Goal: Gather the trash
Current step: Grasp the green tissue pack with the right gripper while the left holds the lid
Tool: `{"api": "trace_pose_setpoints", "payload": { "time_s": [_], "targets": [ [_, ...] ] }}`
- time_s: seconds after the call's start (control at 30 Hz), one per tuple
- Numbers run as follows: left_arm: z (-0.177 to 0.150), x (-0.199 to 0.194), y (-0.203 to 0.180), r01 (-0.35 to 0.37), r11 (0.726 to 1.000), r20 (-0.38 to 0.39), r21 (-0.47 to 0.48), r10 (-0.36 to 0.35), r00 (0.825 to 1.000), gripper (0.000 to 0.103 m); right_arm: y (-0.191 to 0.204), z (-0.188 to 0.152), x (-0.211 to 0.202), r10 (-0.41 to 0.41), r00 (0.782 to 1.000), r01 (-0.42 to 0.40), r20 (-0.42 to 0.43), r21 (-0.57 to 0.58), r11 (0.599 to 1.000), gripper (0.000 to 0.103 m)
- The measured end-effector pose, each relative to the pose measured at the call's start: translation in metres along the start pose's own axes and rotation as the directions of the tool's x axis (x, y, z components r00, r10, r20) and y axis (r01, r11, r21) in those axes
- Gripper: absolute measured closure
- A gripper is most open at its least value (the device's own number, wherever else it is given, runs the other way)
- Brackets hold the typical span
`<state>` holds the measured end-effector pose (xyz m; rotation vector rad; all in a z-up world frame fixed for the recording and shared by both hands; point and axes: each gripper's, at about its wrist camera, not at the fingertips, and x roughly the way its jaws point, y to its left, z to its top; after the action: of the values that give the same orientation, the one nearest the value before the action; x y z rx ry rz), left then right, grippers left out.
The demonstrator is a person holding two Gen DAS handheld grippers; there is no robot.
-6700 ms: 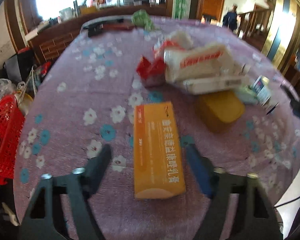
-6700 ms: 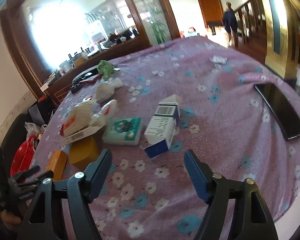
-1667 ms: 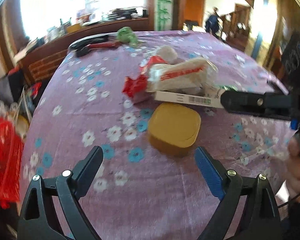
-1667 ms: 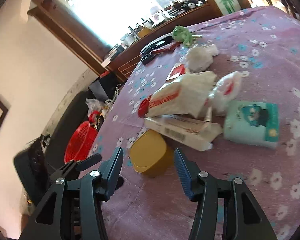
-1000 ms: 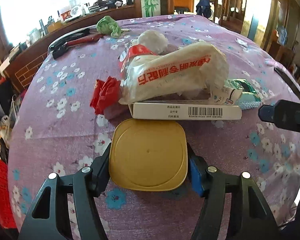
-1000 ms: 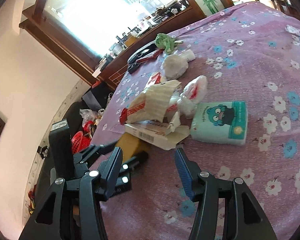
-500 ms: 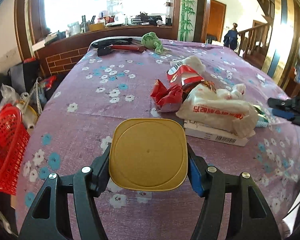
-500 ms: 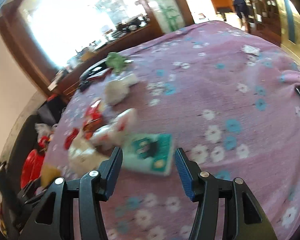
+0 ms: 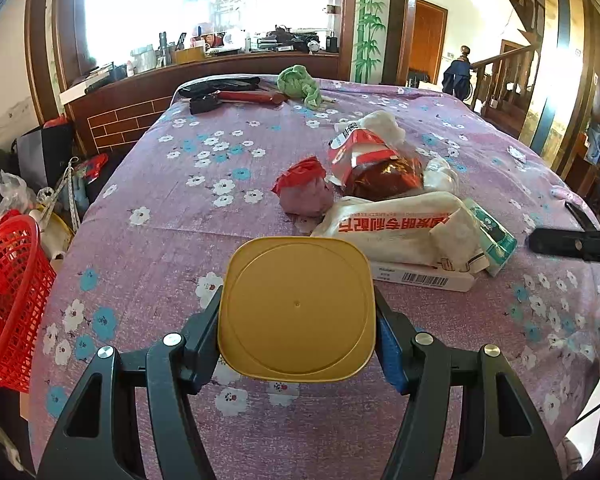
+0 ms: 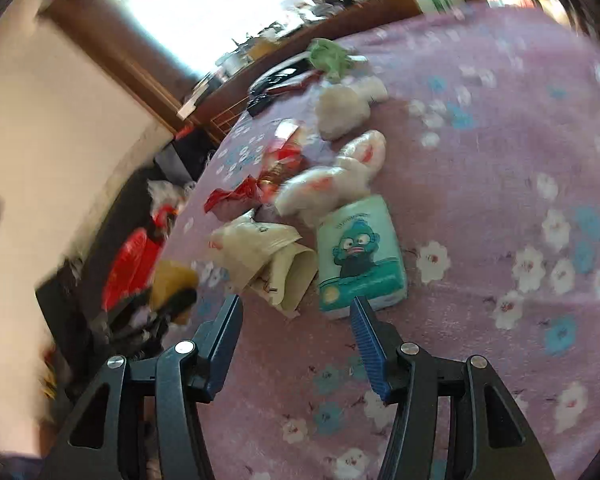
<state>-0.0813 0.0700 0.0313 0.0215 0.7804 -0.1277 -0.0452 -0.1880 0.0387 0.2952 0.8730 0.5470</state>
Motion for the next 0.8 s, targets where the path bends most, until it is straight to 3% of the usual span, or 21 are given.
{"api": "trace_pose_setpoints", "payload": {
  "time_s": [0.1,0.27,0.37,0.47,0.6,0.8],
  "targets": [
    [0.0,0.0,0.0,-0.003,1.0,0.0,0.003,0.003,1.0,0.039,0.006,0.01,0.001,-0.19,0.98,0.194,0.062,-0.078,0.978,0.032],
    [0.0,0.0,0.002,0.002,1.0,-0.003,-0.008,-0.002,1.0,0.039,0.015,0.015,0.04,-0.265,0.964,0.259,-0.01,-0.178,0.949,0.032],
    [0.001,0.0,0.003,0.003,1.0,-0.004,-0.012,-0.003,1.0,0.039,0.015,0.012,0.055,-0.318,0.947,0.303,-0.044,-0.209,0.93,0.042],
    [0.001,0.0,0.003,0.004,1.0,-0.004,-0.012,-0.004,1.0,0.039,0.015,0.007,0.058,-0.332,0.942,0.315,-0.039,-0.234,0.92,0.048],
    [0.001,0.0,0.003,0.0,1.0,0.002,-0.017,0.0,1.0,0.039,0.021,0.001,0.052,-0.344,0.939,0.331,-0.013,-0.232,0.915,0.064],
    [0.002,0.0,0.005,-0.013,1.0,0.01,-0.026,0.013,1.0,0.039,0.03,-0.01,0.015,-0.319,0.942,0.332,0.099,-0.156,0.93,0.066]
  ]
}}
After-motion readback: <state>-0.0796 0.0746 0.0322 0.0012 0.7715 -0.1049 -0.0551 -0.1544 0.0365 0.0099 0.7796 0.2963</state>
